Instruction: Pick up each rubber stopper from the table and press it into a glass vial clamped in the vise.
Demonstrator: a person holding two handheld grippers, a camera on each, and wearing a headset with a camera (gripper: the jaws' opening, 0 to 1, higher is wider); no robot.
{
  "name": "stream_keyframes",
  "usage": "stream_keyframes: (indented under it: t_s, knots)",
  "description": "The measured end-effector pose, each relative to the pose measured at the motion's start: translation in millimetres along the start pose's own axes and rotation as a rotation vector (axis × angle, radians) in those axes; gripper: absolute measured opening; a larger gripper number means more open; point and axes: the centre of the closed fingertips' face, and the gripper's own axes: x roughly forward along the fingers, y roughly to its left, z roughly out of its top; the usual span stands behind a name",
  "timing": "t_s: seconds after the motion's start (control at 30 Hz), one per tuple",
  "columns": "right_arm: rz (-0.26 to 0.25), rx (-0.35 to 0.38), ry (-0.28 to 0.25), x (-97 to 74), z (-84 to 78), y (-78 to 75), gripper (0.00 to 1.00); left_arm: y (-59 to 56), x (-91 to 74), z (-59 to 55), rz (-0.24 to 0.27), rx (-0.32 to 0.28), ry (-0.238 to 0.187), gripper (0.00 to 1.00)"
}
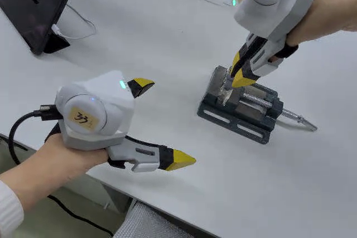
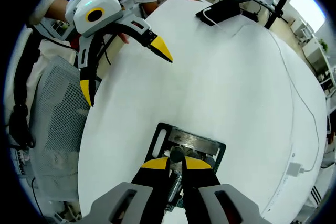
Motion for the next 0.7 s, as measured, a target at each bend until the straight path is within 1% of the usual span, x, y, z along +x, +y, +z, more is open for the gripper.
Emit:
stream_keyframes:
  t_s: [0.1,0.13,0.17,0.2,0.27,0.3,0.37,0.53,0.7]
  knots:
    - [-0.011,0.004,-0.017,1.5,-1.4,-1.2,0.0,0.3,0.2,-2.1,0.003,-0.006,0.005,0.98]
    - [-0.025,0.006,-0.042,1.4,1.6,-3.4,0.0,-0.3,0.6,-2.7,0.002,-0.006,0.007,0.98]
    - [-0.031,0.014,-0.054,1.3,2.8,-5.4,0.0,-0.8,0.9,-2.9,0.0,-0.006,0.007,0.98]
    - [-0.018,0.031,-0.063,1.7,3.6,-4.9,0.0,-1.5,1.7,-3.4,-0.002,-0.009,0.008,0.98]
    - [-0.003,0.036,-0.062,2.1,3.8,-2.2,0.0,-2.2,2.7,-3.9,-0.004,-0.009,0.01,0.98]
    - [-0.008,0.024,-0.055,2.8,2.5,-2.6,0.0,-2.4,3.3,-4.1,-0.005,-0.011,0.011,0.98]
    - [-0.018,0.028,-0.058,3.0,2.7,-4.0,0.0,-2.2,3.8,-4.1,-0.006,-0.011,0.011,0.98]
    - [-0.009,0.041,-0.071,4.2,3.7,-3.1,0.0,0.0,4.5,-5.0,-0.005,-0.015,0.013,0.98]
    - [-0.011,0.051,-0.067,7.3,2.4,-5.3,0.0,1.7,3.2,-6.3,0.0,-0.024,0.012,0.98]
